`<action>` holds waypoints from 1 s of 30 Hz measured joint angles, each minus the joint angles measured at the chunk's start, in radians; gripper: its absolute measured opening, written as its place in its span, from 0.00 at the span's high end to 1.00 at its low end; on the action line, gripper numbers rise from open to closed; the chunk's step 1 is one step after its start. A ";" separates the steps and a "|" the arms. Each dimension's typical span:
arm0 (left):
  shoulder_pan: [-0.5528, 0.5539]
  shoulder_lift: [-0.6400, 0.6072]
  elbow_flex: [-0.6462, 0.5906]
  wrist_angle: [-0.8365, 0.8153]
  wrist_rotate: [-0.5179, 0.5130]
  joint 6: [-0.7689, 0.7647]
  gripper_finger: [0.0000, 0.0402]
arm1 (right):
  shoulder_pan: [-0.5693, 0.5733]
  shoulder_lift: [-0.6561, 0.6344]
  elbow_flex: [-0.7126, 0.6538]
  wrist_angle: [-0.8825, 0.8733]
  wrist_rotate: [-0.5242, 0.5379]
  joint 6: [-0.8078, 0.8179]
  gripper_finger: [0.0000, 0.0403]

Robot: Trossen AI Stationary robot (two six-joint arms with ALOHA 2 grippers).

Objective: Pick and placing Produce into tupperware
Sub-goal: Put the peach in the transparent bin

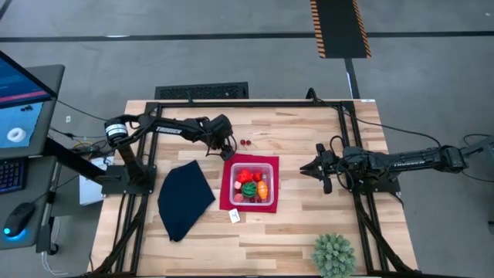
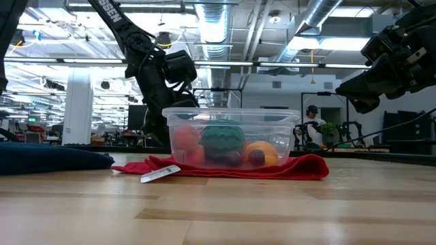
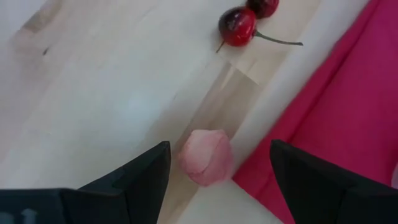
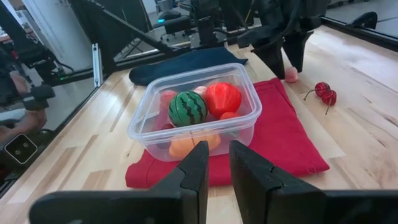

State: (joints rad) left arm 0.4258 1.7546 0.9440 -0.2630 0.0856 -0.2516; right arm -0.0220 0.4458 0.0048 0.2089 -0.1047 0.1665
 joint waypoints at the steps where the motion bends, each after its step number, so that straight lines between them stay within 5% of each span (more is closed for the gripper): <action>1: 0.003 0.000 0.000 0.000 0.000 0.002 0.34 | 0.000 0.000 0.000 0.000 0.000 0.000 0.78; 30: 0.007 0.000 0.000 -0.016 -0.030 0.005 0.73 | 0.000 0.000 0.000 0.000 0.000 0.000 0.78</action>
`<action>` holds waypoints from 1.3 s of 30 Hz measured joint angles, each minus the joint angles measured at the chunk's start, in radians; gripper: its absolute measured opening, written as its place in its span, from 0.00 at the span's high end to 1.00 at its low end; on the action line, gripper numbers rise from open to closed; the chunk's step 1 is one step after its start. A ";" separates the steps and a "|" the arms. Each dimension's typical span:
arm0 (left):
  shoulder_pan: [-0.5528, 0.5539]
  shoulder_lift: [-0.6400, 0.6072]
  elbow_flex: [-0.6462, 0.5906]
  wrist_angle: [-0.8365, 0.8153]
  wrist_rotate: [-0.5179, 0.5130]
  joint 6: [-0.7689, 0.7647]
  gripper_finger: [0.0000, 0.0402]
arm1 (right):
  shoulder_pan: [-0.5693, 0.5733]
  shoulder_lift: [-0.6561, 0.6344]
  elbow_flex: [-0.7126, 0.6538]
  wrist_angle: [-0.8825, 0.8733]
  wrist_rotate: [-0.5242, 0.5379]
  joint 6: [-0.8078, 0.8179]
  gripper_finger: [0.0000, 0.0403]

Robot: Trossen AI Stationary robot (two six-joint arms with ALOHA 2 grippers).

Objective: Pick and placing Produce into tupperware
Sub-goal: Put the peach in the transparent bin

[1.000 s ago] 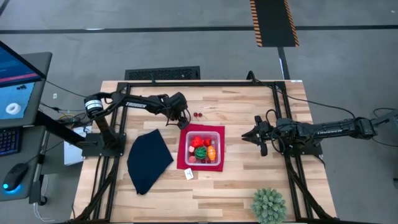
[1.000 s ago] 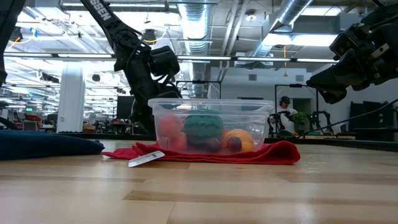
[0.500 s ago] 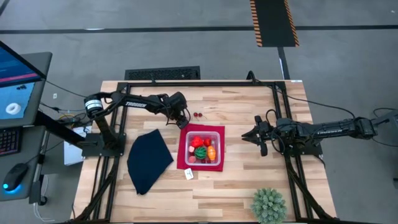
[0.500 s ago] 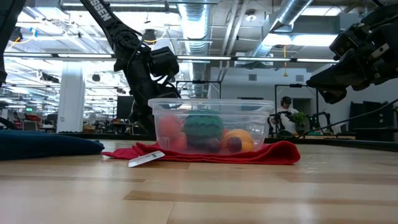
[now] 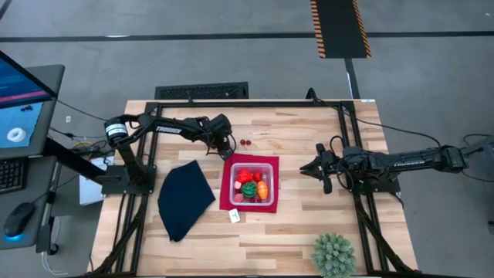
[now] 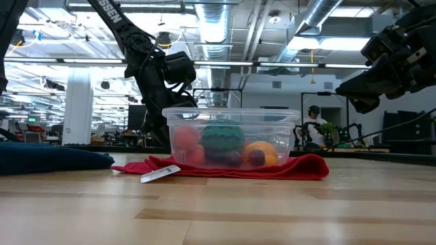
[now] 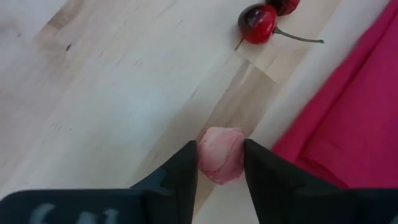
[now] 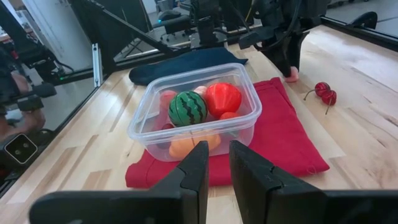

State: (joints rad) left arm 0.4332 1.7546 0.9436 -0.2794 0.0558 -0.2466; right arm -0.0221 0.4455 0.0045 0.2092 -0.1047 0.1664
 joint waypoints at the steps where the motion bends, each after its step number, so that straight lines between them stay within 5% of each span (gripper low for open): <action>1: 0.000 0.000 0.000 0.000 0.000 0.000 0.74 | 0.000 0.000 0.000 0.000 0.000 0.000 0.78; 12: 0.000 -0.010 -0.001 -0.011 -0.003 0.013 0.77 | 0.000 0.000 0.000 0.000 0.000 0.000 0.78; 21: -0.043 -0.133 -0.001 -0.029 -0.007 0.045 0.77 | 0.000 0.000 0.000 0.000 0.000 0.000 0.78; 39: -0.496 -0.249 -0.001 0.066 -0.136 0.101 0.76 | 0.000 0.000 0.000 0.000 0.000 0.000 0.78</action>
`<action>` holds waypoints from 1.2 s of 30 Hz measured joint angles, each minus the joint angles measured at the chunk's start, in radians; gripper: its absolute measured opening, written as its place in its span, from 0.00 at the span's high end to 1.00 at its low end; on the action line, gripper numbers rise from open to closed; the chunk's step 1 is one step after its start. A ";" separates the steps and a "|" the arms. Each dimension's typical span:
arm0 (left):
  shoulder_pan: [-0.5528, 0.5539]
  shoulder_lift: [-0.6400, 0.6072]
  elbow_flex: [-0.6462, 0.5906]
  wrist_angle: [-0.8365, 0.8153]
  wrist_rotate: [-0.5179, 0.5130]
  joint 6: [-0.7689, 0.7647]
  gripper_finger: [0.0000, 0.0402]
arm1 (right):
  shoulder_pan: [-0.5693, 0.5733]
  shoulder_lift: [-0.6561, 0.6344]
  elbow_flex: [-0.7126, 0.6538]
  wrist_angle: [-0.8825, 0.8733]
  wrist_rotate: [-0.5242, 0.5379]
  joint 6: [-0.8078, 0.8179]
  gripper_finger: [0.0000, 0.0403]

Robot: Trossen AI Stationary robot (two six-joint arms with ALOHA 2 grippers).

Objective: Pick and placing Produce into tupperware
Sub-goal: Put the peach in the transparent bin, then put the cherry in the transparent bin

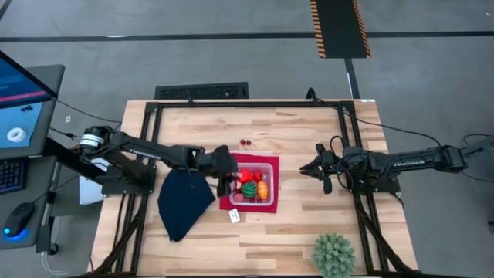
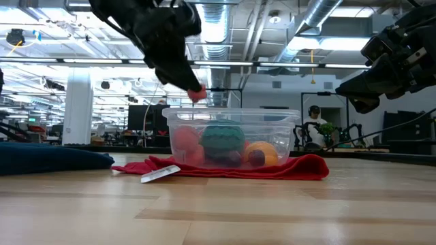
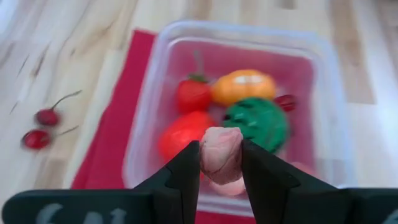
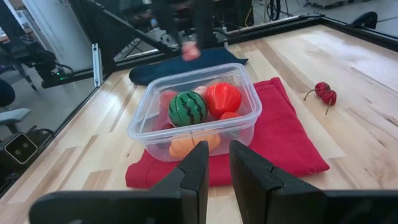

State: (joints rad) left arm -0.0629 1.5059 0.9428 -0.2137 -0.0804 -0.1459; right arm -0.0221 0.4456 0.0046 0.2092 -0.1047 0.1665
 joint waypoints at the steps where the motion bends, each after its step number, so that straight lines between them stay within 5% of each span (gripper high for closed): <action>1: -0.017 0.000 0.000 0.012 -0.009 0.002 0.76 | 0.000 0.000 0.000 0.000 0.000 0.000 0.78; 15: -0.038 0.114 0.017 0.107 0.015 -0.027 0.75 | 0.000 0.000 0.000 -0.029 0.000 0.000 0.78; 28: -0.033 0.118 0.026 0.098 -0.007 -0.023 0.53 | 0.000 0.001 0.000 -0.053 0.000 0.000 0.78; 36: 0.012 0.089 0.066 0.055 -0.052 -0.048 0.51 | 0.000 0.001 0.000 -0.053 0.000 0.000 0.78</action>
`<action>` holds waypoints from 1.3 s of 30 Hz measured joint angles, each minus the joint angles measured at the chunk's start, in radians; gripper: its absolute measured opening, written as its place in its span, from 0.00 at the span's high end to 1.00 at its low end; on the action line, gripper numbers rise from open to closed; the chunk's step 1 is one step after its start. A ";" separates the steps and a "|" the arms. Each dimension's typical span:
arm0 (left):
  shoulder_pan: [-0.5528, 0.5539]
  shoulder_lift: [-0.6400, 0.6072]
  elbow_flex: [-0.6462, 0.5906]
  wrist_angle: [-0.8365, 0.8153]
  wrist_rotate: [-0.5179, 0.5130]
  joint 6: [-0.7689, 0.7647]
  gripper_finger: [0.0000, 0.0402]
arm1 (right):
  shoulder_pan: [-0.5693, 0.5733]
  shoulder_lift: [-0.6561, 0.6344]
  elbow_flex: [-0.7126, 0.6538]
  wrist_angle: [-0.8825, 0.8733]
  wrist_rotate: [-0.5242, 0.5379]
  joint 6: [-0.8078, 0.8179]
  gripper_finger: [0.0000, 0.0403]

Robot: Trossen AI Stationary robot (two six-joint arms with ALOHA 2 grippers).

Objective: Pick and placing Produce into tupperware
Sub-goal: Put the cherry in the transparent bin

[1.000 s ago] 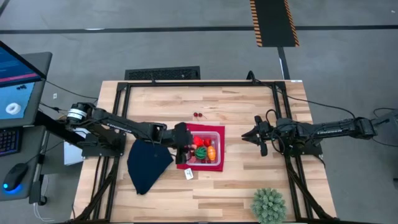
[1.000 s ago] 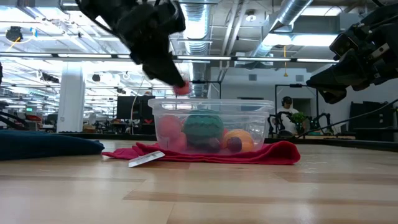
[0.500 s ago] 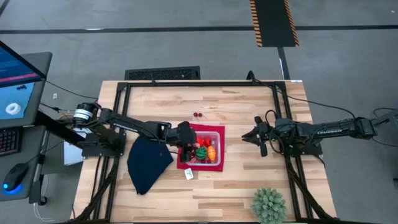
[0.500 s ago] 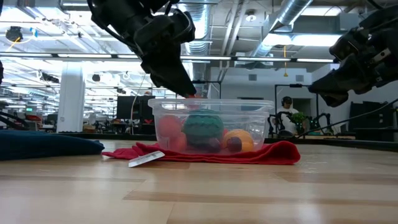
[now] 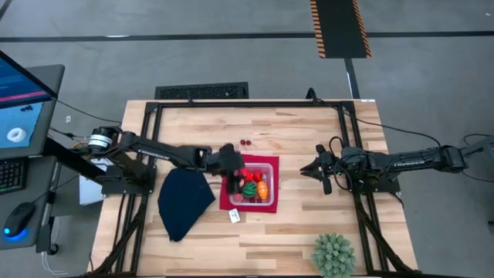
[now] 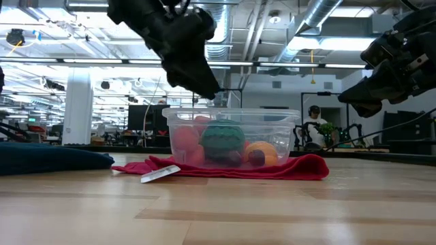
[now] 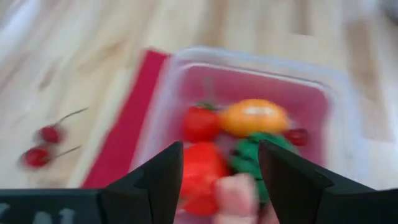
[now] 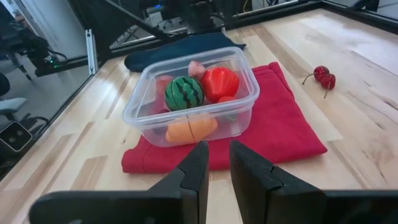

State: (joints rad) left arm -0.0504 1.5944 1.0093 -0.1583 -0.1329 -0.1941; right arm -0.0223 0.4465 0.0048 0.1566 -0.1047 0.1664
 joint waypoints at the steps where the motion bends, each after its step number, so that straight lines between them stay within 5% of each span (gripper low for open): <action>1: 0.017 0.000 0.011 -0.022 -0.005 -0.022 0.51 | 0.000 0.000 0.000 0.000 0.000 0.000 0.78; 5: 0.081 0.000 0.036 -0.041 -0.018 -0.261 0.50 | 0.000 0.000 0.000 0.000 0.000 0.000 0.78; 19: 0.167 0.003 0.151 -0.017 -0.006 -0.278 0.50 | 0.000 0.000 0.000 0.000 0.000 0.000 0.78; 28: 0.198 0.010 0.161 0.001 -0.027 -0.514 0.50 | 0.000 0.000 0.000 0.000 0.000 0.000 0.78; 35: 0.184 0.011 0.161 0.039 -0.264 -0.804 0.50 | 0.000 0.000 0.000 0.000 0.000 0.000 0.78; 39: 0.152 0.011 0.161 0.076 -0.302 -0.860 0.50 | 0.000 0.000 0.000 0.000 0.000 0.000 0.78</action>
State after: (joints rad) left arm 0.1015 1.6054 1.1706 -0.0822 -0.4353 -1.0545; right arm -0.0222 0.4465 0.0048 0.1566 -0.1047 0.1662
